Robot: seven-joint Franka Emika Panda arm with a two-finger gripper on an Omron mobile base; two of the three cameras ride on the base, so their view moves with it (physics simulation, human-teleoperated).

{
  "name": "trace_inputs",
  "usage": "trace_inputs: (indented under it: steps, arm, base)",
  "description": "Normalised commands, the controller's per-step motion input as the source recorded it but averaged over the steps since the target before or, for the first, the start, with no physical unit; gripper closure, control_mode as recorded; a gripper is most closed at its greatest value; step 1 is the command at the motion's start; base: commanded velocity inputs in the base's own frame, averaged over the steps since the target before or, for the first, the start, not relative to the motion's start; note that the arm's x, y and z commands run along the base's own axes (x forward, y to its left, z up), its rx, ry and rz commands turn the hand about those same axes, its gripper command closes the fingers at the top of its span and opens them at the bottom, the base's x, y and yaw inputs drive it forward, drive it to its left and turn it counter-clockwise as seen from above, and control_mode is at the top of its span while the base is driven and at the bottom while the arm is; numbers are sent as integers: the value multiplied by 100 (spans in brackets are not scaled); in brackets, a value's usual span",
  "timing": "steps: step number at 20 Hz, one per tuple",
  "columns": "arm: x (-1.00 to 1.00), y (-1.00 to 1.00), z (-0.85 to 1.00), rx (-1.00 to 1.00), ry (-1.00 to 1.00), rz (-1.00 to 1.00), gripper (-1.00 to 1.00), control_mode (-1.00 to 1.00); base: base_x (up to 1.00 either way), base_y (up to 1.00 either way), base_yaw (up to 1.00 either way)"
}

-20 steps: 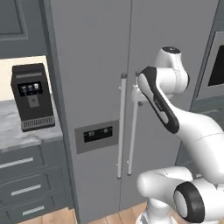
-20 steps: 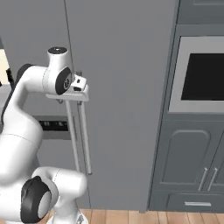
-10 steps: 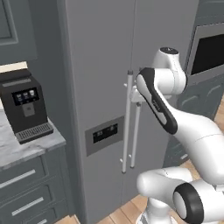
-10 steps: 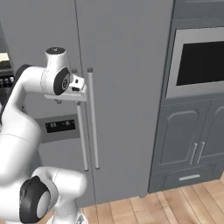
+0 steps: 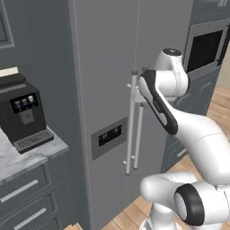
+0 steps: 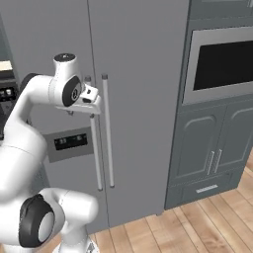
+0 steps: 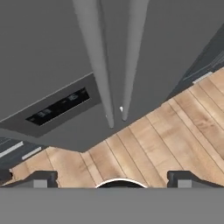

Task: Open the fridge, remove the banana, broccoli, and steak, and place them on any counter.

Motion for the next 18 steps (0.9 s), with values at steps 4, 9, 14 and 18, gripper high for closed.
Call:
trace_inputs:
  steps: [4, 9, 14, 18]
  arm:
    - [49, -74, -2, 11, -2, 2, -100, -100]
    - [51, -42, -12, 9, -12, 18, -100, -100]
    - [35, 0, -14, 7, -20, 20, -100, -100]
    - [40, -3, -21, 12, -17, 19, -100, -100]
  base:
    - [0, 0, 0]
    - [0, 0, 0]
    - [0, 0, 0]
    - [0, 0, 0]
